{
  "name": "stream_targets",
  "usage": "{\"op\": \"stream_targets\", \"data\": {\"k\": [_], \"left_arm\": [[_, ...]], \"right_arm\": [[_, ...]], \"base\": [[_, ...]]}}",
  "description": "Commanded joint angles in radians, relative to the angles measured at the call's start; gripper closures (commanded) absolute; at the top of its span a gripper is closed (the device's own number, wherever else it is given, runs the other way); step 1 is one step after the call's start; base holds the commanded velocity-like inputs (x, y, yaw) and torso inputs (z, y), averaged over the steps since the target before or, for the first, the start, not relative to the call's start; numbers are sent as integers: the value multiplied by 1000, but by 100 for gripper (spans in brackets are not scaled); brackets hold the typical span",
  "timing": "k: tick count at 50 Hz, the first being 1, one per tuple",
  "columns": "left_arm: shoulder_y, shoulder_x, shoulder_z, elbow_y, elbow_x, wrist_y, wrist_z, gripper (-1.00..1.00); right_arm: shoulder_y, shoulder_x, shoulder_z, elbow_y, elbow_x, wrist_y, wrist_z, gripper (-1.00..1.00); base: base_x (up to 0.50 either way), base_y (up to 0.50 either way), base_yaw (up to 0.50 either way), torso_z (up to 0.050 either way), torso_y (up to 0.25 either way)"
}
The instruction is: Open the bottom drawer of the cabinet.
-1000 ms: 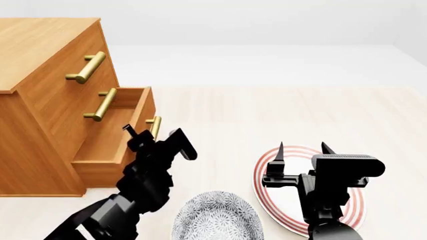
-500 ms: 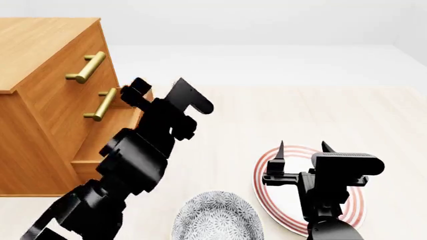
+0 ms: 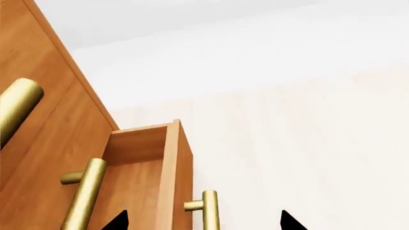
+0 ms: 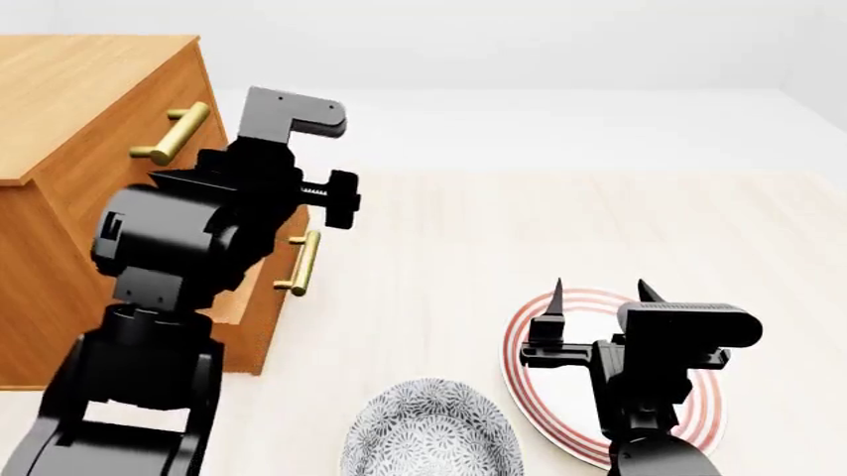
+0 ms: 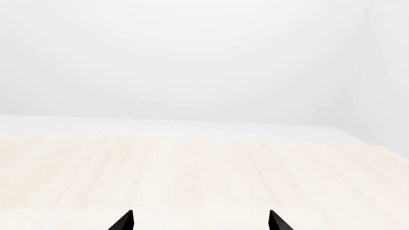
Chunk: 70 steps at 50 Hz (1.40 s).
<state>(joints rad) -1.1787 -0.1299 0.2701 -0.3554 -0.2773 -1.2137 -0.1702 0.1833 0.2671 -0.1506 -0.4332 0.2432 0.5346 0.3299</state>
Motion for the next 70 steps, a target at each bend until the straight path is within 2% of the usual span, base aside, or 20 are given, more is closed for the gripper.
{"op": "stream_targets", "data": {"k": [1, 18, 32, 44, 53, 70], "left_arm": [[-28, 5, -40, -117, -17, -20, -7, -100], [-67, 12, -29, -387, 11, 129, 0, -100], [-131, 24, -12, -696, 34, 298, 43, -100], [-135, 35, 0, -811, 44, 358, 50, -100], [-156, 62, 34, -938, 65, 405, 99, -100], [-145, 63, 42, -872, 39, 319, 202, -100]], "right_arm": [[2, 3, -3, -2, 4, 0, 5, -100], [3, 11, -2, -11, 12, 9, 15, -100], [0, 12, -9, -7, 16, 2, 20, -100], [-1, 16, -12, -8, 19, 0, 24, -100], [-1, 19, -11, -12, 24, 1, 28, -100], [4, 25, -11, -18, 30, 5, 37, -100]], "base": [[0, 0, 0, 0, 0], [0, 0, 0, 0, 0], [0, 0, 0, 0, 0], [0, 0, 0, 0, 0], [0, 0, 0, 0, 0], [0, 0, 0, 0, 0]]}}
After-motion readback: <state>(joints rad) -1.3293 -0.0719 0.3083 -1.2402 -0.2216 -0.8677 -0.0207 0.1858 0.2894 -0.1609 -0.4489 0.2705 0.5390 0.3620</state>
